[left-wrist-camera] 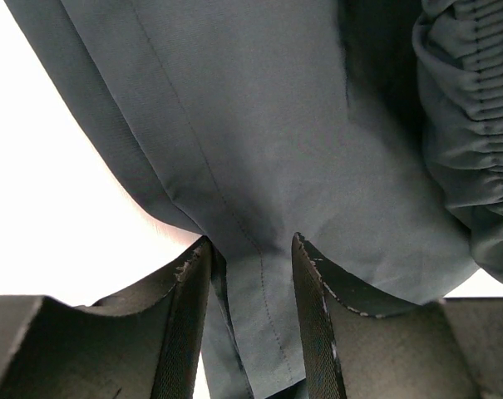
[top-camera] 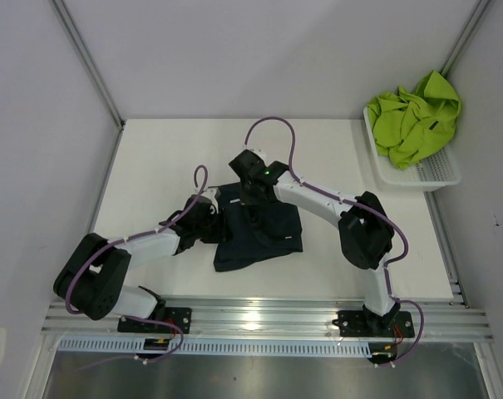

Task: Fold and stack the shorts
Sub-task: Fold the shorts

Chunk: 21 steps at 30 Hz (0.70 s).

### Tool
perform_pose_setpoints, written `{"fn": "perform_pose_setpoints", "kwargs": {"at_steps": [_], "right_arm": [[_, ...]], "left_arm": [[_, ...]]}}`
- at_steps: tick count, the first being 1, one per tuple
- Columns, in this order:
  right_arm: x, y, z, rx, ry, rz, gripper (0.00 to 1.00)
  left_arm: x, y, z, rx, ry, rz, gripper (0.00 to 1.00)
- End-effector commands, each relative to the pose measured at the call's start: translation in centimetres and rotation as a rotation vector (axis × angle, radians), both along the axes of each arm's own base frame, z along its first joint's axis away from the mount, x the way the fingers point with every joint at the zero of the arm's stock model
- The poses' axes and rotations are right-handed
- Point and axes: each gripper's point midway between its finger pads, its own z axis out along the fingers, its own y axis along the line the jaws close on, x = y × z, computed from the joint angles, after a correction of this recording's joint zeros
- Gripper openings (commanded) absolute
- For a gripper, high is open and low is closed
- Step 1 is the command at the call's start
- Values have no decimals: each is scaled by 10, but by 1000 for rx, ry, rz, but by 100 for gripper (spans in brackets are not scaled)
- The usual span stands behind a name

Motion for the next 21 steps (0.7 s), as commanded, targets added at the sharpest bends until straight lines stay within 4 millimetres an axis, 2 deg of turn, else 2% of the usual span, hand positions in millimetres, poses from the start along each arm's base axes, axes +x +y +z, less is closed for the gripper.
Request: {"fn": "perform_pose_setpoints", "kwargs": {"at_steps": [1,13,14,15,17,18,20,21], "right_arm": [[6,10,18,58,-54,-14,1],[-2,33,-31,79,-46,-2,2],[-1,34,-33,83,-48,-4,5],[-3,35,-36,81,-46,3,18],[-6,39,-38,91,-46,13,28],[-8,40,-33,104,-51,14,39],[-10,41,-29,129,-54,14,42],[-11,42,-27,147,-57,15,48]], "left_arm": [[-23,12,-19,57,83,0,47],[-24,12,-12,45,72,4,47],[-24,13,-11,46,73,6,47],[-24,12,-8,40,66,6,48],[-27,11,-5,27,74,15,54],[-27,12,-3,20,73,23,56],[-27,11,7,-10,61,46,59],[-29,13,9,-22,56,60,59]]}}
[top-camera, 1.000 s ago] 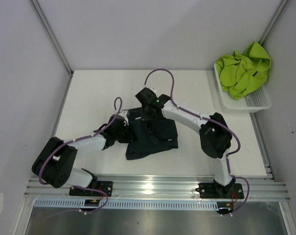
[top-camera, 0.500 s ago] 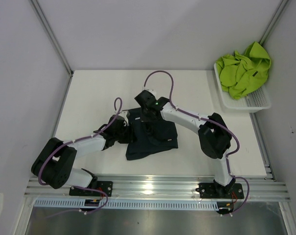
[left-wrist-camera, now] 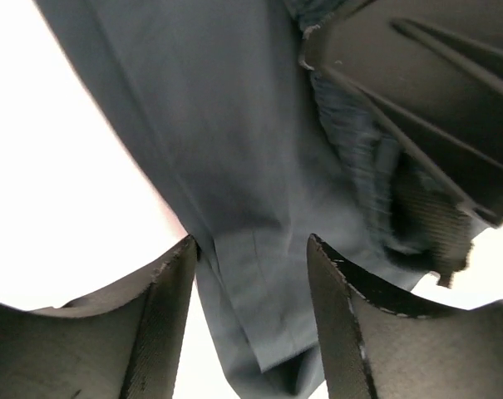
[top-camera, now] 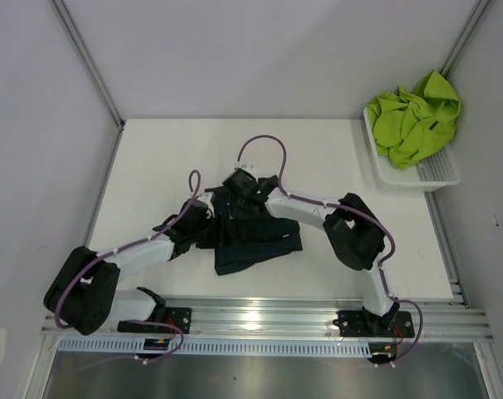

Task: Fold and stack the shorts
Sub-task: Fold the shorts

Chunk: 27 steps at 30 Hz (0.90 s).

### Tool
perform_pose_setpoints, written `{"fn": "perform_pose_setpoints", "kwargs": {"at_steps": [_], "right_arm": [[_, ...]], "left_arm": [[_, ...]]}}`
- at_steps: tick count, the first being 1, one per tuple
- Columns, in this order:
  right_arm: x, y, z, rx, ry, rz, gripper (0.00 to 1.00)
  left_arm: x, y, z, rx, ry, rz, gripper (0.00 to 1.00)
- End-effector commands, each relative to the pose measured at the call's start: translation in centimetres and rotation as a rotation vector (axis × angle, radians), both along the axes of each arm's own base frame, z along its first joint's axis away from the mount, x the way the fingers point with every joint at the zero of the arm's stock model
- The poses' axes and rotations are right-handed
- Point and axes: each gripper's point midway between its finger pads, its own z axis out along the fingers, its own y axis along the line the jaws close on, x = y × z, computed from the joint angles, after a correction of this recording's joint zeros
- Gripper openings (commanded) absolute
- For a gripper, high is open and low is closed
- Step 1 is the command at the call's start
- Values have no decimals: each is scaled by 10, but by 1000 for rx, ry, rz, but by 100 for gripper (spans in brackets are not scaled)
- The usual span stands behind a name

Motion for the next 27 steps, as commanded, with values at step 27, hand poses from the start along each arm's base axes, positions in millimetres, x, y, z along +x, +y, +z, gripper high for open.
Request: {"fn": "perform_pose_setpoints", "kwargs": {"at_steps": [27], "right_arm": [[-15,-2,85,634,-26,71,18]], "left_arm": [[52,4,105,-202,-230,120,58]]}}
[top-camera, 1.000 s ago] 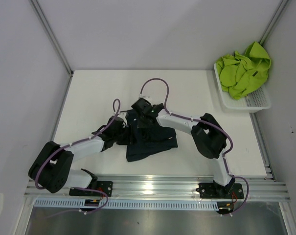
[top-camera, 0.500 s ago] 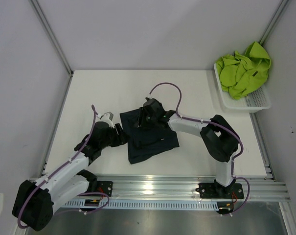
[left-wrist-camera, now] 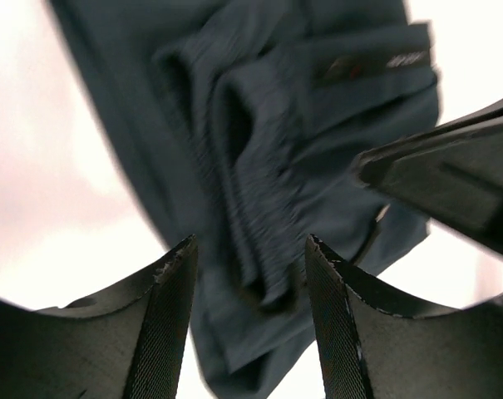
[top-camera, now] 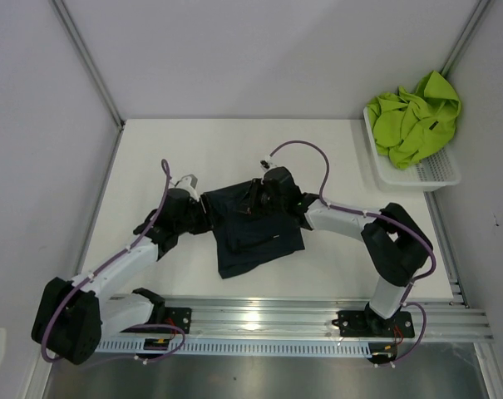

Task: Fold and stack the shorts
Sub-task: Fold the shorts

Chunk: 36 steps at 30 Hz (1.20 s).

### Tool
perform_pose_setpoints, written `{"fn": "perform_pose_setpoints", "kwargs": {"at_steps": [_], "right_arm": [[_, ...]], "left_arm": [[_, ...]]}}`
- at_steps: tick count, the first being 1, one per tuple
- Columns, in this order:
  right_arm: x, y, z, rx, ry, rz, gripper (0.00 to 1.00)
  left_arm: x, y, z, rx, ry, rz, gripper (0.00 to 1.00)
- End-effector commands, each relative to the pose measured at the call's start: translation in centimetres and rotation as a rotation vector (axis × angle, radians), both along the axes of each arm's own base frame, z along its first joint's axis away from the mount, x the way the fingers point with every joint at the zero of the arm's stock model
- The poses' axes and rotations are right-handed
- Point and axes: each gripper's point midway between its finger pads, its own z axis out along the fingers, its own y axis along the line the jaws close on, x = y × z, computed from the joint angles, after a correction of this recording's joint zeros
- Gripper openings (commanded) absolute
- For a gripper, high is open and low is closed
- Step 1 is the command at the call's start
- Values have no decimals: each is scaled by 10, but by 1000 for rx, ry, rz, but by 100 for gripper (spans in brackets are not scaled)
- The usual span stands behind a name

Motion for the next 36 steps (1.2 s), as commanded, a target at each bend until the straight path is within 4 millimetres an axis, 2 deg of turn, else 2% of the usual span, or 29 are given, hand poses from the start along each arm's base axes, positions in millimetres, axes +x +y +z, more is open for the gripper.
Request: {"fn": "perform_pose_setpoints", "kwargs": {"at_steps": [1,4,5,7,8,10,11,15,19,20,21,22,23,24,25,27,28,29,30,31,32,33,34,36], "right_arm": [[10,-3,10,35,-47,-20,18],[16,2,-2,28,-47,-17,15],[17,4,-18,10,-21,-18,15],[18,12,-27,22,-11,-3,15],[14,17,-44,13,25,2,15],[9,25,-57,15,41,12,15],[1,31,-74,-5,67,22,15],[-9,51,-90,-8,86,65,18],[-13,62,-65,38,36,116,23],[-12,59,-58,36,21,113,29],[-11,55,-40,38,-7,102,31],[-8,51,-32,29,-39,101,34],[-6,45,-24,24,-56,95,43],[-3,40,-15,17,-78,82,48],[3,28,1,-4,-113,75,50],[13,10,11,-63,-131,49,54],[27,-5,23,-89,-177,19,58],[33,-13,27,-104,-191,12,60],[39,-21,32,-128,-186,6,63],[43,-28,27,-159,-167,13,68],[55,-40,27,-193,-176,6,69],[60,-45,30,-223,-162,8,70],[66,-51,26,-248,-157,-2,74],[79,-64,12,-299,-137,4,76]], "left_arm": [[29,-16,34,-40,-94,-42,58],[37,-18,35,-53,-106,-29,58],[40,-19,37,-55,-117,-26,59],[45,-20,39,-52,-120,-21,59],[46,-20,40,-51,-121,-21,60],[50,-20,42,-44,-126,-14,60],[51,-20,43,-44,-127,-13,61],[50,-18,45,-43,-134,-6,61],[49,-13,52,-27,-150,4,62],[47,-11,52,-20,-145,8,62],[47,-10,55,-18,-153,11,63],[45,-8,60,-15,-166,19,63],[44,-6,64,-13,-173,23,63],[43,-5,66,-13,-178,27,64],[41,-3,67,-9,-178,29,64],[36,1,69,-7,-187,35,64],[33,1,69,-8,-186,34,64],[30,2,73,-13,-196,33,64],[26,3,67,-15,-185,31,64],[23,3,66,-22,-184,26,65],[20,1,65,-34,-179,15,65],[15,0,56,-35,-162,7,66],[14,-1,53,-39,-156,1,67],[8,-6,38,-53,-115,-29,68]]}}
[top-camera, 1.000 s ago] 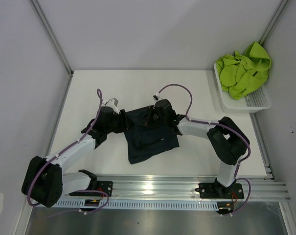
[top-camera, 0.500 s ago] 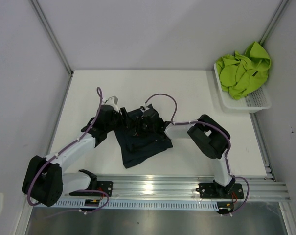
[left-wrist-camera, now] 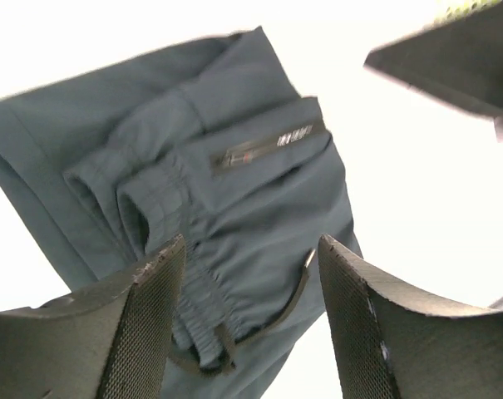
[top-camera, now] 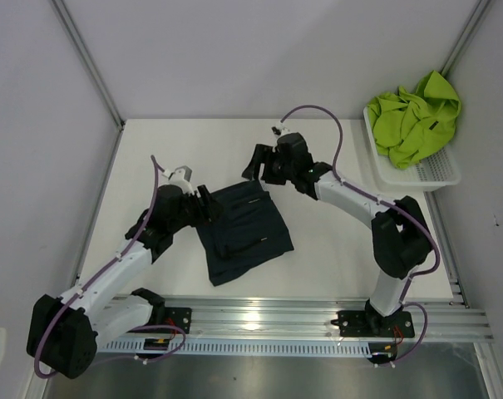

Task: Fold and stack the shorts
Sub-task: Fold the shorts

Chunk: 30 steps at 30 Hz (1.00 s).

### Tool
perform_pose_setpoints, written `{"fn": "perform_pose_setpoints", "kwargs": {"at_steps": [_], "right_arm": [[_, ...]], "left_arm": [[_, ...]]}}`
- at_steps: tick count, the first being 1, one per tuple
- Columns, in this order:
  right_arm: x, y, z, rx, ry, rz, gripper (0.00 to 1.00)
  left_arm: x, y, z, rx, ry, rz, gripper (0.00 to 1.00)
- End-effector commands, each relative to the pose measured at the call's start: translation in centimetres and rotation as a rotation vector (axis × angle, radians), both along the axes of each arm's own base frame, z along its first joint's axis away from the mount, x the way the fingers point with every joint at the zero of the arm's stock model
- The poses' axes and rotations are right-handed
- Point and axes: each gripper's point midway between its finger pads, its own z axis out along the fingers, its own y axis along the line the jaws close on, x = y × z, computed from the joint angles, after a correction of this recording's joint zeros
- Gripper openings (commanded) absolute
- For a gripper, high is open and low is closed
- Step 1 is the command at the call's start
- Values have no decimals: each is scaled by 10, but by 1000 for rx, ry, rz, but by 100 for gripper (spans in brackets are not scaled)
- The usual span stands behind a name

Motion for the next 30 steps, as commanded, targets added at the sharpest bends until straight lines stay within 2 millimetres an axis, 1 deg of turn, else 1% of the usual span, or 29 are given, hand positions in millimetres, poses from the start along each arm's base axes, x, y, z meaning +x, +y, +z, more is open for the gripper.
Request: {"fn": "perform_pose_setpoints", "kwargs": {"at_steps": [1,2,3,4,5,6,7,9,10,11,12,13,14,15,16,17,18,19,20,21,23,24,25,26,27,28,29,30], "right_arm": [[11,-26,-29,-168,44,26,76],[16,-28,-41,-187,59,35,77],[21,-35,-46,-213,61,48,79],[28,-35,-43,-214,50,60,84],[28,-33,-46,-205,67,95,84],[32,-38,-62,-219,99,116,85],[33,-37,-63,-207,106,136,85],[33,-38,-66,-190,106,151,84],[32,-38,-65,-175,96,151,80],[27,-33,-66,-122,85,181,77],[24,-32,-57,-82,70,186,73],[25,-35,-56,-41,86,166,65],[23,-35,-57,-6,69,170,61],[18,-34,-55,22,76,185,58],[20,-35,-44,51,50,171,53],[21,-34,-38,70,23,171,51],[16,-36,-44,73,34,169,49],[15,-37,-37,86,20,166,47],[14,-36,-37,92,25,163,47],[14,-37,-37,92,28,162,48],[10,-35,-51,76,76,183,53],[12,-33,-53,73,78,190,57],[11,-32,-58,68,93,200,69],[10,-31,-71,57,115,209,74],[10,-30,-76,59,125,216,79],[10,-28,-79,67,134,227,80],[11,-26,-91,72,156,231,81],[12,-24,-95,75,166,233,81]], "left_arm": [[-11,-9,-22,-21,53,-62,68],[-13,-13,-24,-27,62,-77,68],[-16,-18,-29,-28,73,-93,68],[-18,-25,-35,-18,91,-118,69],[-19,-29,-38,-11,101,-126,69],[-17,-33,-36,-10,96,-135,69],[-18,-38,-43,1,116,-148,69],[-12,-45,-37,-12,107,-159,70],[-10,-47,-39,-7,113,-161,70],[-5,-50,-33,-13,97,-162,70],[-1,-52,-31,-14,91,-161,70],[0,-53,-33,-12,96,-162,70],[6,-56,-34,-6,103,-164,70],[13,-60,-29,-18,77,-166,70],[16,-61,-31,-14,81,-164,70],[22,-64,-35,-6,91,-160,70],[26,-65,-36,-6,84,-156,70],[29,-65,-38,-3,88,-152,70],[34,-66,-42,7,95,-143,70],[37,-66,-45,12,96,-136,69],[41,-66,-51,23,108,-125,69],[41,-64,-62,42,135,-113,69],[42,-62,-66,55,143,-108,69],[43,-59,-70,74,144,-99,69],[43,-55,-77,91,159,-90,69],[41,-53,-83,105,169,-88,69],[41,-50,-87,111,175,-80,69],[41,-47,-90,115,182,-73,69]]}}
